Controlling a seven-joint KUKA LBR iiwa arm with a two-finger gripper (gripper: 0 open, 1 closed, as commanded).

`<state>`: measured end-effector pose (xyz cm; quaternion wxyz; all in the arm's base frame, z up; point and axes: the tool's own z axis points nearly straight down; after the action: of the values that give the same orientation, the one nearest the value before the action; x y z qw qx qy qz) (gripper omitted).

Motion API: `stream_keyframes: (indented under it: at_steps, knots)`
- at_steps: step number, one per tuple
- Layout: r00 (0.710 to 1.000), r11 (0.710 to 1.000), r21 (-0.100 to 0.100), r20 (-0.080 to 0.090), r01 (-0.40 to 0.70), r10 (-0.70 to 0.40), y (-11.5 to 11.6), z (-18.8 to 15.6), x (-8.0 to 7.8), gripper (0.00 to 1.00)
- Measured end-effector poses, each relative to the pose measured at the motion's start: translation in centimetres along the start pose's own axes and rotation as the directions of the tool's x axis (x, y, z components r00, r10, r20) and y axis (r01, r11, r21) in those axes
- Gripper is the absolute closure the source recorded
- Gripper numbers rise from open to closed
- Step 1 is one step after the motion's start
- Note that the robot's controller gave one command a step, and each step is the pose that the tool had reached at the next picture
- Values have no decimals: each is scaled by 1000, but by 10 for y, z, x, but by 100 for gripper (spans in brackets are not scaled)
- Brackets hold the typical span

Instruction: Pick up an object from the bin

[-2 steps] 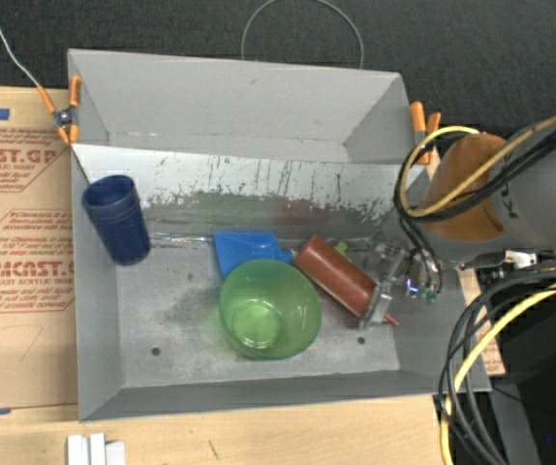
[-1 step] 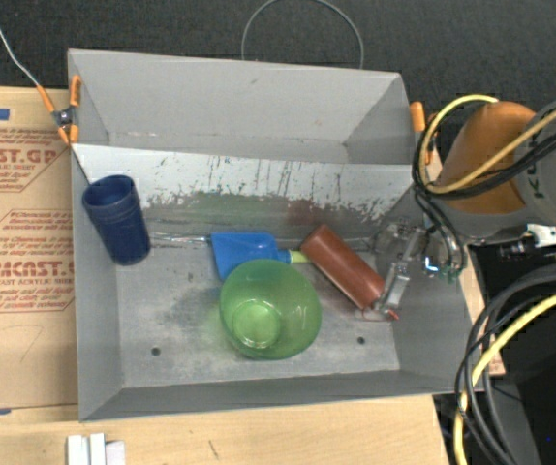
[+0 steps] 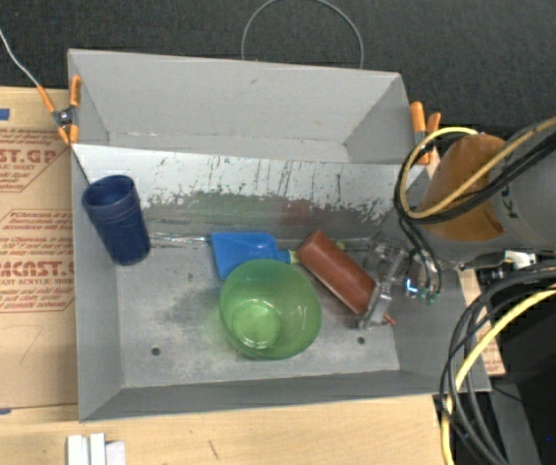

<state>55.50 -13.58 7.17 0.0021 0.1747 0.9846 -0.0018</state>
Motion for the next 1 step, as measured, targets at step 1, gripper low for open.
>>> stream_keyframes:
  at_steps: [1]
  knots:
    - [978,978,-3,1,-210,210,1,2,-6,0]
